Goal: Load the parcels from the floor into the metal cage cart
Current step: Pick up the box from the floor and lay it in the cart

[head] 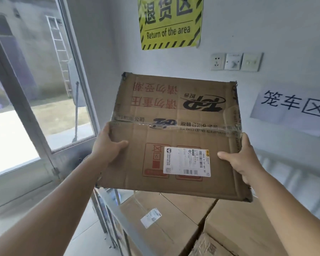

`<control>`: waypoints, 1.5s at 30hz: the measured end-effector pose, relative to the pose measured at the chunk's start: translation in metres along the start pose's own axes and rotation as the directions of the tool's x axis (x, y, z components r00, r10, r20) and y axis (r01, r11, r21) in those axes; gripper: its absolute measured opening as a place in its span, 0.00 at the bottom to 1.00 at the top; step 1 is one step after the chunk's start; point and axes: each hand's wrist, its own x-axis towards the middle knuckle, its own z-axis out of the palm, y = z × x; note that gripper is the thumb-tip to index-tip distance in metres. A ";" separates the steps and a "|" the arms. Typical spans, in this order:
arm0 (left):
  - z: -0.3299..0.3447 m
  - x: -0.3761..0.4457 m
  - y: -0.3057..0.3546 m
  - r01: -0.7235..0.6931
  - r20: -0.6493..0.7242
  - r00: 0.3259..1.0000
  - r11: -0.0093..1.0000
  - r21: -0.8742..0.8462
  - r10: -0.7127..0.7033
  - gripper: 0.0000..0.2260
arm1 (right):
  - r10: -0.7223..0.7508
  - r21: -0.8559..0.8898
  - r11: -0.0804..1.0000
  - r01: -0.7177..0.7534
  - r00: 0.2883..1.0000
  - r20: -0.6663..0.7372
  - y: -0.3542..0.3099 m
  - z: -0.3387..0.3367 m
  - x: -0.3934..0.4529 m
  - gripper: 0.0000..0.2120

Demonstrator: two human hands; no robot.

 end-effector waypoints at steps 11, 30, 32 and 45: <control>0.132 0.143 -0.050 -0.038 0.321 0.947 0.997 0.062 0.016 0.36 | 0.302 0.008 0.953 -0.304 0.943 -0.141 0.070 0.056 0.057 0.52; 0.280 0.297 -0.172 0.035 0.645 0.742 0.971 0.237 -0.185 0.38 | 0.681 0.059 0.724 -0.687 0.699 -0.220 0.155 0.197 0.140 0.52; 0.295 0.305 -0.180 0.062 0.630 0.747 0.965 0.253 -0.213 0.36 | 0.697 0.055 0.708 -0.704 0.684 -0.215 0.168 0.206 0.152 0.52; 0.415 0.349 -0.271 0.026 0.671 0.675 0.919 0.395 -0.307 0.32 | 0.795 0.060 0.600 -0.798 0.586 -0.156 0.289 0.270 0.225 0.52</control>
